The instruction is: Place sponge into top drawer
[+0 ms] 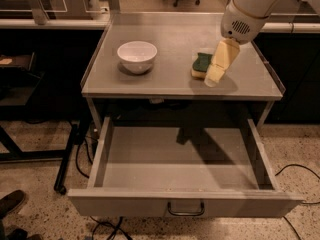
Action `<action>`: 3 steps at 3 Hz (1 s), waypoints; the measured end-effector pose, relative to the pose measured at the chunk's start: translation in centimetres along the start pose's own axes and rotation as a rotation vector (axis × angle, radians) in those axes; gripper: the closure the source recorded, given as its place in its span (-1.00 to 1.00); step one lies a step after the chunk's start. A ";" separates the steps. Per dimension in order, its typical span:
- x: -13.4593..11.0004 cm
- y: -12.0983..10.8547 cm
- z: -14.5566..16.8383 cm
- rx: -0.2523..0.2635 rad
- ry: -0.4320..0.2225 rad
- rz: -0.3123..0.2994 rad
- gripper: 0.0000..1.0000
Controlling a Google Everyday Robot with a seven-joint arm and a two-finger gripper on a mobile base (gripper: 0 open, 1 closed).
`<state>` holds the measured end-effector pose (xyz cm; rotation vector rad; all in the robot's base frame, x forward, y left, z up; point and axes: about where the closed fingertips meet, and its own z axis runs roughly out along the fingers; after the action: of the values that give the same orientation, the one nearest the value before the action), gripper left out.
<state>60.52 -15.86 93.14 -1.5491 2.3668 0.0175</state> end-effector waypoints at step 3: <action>-2.7 -6.9 5.2 0.002 -0.002 0.085 -1.00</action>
Offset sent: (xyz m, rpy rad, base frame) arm 0.0945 0.0072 -0.0248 -0.0214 0.0058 -0.0916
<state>68.98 -15.42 90.01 -1.4458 2.4294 0.0356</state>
